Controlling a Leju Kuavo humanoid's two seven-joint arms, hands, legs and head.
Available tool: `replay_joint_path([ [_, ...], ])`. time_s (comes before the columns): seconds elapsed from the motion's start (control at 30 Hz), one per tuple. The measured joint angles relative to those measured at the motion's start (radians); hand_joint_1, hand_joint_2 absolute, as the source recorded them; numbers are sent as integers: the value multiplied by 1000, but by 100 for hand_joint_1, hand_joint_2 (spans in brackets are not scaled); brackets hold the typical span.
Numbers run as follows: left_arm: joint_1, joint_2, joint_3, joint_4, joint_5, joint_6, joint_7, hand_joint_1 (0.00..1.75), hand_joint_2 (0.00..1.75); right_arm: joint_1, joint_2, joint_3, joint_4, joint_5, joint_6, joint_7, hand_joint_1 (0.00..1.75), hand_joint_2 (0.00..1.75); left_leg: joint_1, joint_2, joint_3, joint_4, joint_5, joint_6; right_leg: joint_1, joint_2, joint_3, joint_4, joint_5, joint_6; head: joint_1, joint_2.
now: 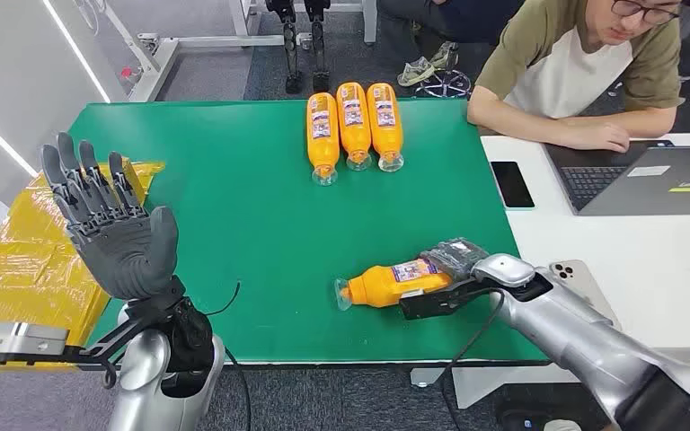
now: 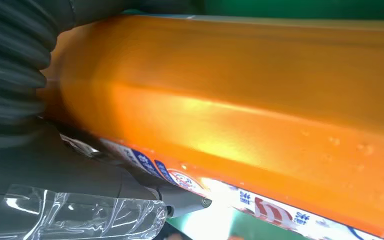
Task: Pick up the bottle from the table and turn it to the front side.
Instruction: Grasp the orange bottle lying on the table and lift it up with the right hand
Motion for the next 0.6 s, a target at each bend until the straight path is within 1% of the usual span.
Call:
replay_joint_path([
  [0.17, 0, 5, 0, 0, 0, 1, 0, 0, 175, -7, 24, -1, 28, 0, -9, 0, 175, 175, 0, 0, 0, 0, 0, 0, 0, 0, 0, 0, 0, 0, 0, 0],
  [0.4, 1, 12, 0, 0, -3, 5, 0, 0, 175, 2, 54, -19, 34, 14, -84, 34, 175, 175, 0, -1, -1, 0, 1, 1, 0, -1, 0, 0, 1, 1, 0, 0],
  [0.6, 1, 15, 0, 0, -3, 5, 0, 0, 175, 7, 70, -28, 36, 12, -90, 36, 175, 175, 0, -1, -1, 0, 1, 1, 0, -1, 0, 0, 1, 1, 0, 0],
])
